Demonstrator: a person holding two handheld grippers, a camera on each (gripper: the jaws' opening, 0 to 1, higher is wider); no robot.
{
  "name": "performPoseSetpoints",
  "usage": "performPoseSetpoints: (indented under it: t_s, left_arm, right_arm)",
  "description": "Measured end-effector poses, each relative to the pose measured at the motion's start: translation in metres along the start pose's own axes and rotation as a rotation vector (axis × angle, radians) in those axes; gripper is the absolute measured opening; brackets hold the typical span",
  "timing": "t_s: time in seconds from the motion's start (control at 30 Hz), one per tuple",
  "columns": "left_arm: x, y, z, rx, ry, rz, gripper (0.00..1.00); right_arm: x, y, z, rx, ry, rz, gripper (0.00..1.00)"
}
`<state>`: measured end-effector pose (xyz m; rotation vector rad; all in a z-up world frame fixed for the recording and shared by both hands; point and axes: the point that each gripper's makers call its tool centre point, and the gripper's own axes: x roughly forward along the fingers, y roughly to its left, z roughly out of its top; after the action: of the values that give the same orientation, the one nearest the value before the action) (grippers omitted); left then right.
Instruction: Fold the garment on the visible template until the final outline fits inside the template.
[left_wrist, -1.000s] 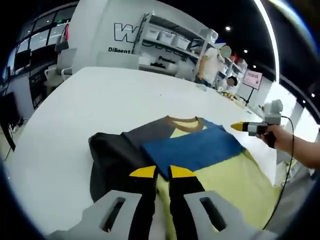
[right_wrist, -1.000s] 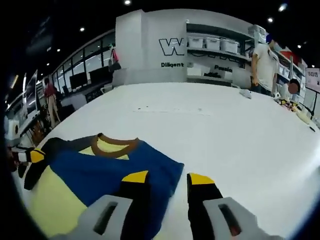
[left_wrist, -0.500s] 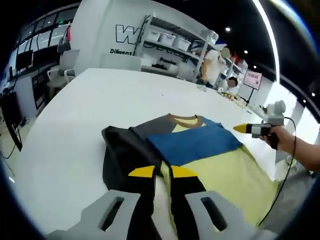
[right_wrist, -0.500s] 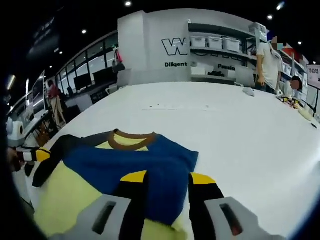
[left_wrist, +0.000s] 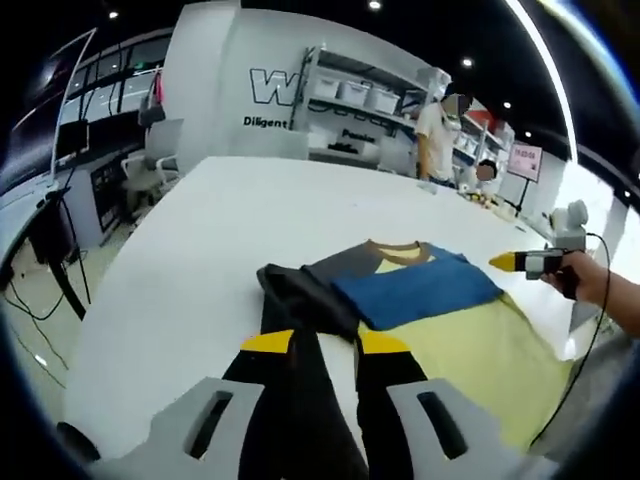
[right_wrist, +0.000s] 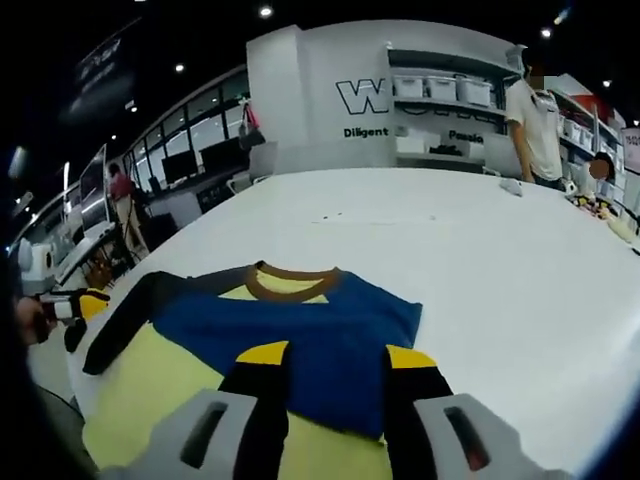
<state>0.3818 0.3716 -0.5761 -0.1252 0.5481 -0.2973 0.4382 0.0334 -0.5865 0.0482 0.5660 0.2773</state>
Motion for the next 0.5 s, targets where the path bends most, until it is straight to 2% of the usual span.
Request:
performPoseSetpoints:
  t_s: [0.23,0.37,0.4,0.5]
  left_arm:
    - [-0.004,0.001,-0.008,-0.012,0.027,0.002,0.21]
    - [-0.009,0.000,-0.018,0.004,0.065,0.010,0.21]
    - [-0.011,0.000,-0.023,0.008,0.095,0.013,0.21]
    - [-0.013,-0.004,-0.028,-0.017,0.104,-0.014,0.23]
  right_arm:
    - [-0.010,0.007,-0.004,-0.008,0.000,0.010,0.34]
    - [-0.015,0.009,-0.007,-0.017,0.001,0.012,0.35]
    - [-0.017,0.009,-0.009,-0.020,0.004,0.010,0.35]
    - [-0.021,0.007,-0.015,-0.033,0.006,0.003,0.35]
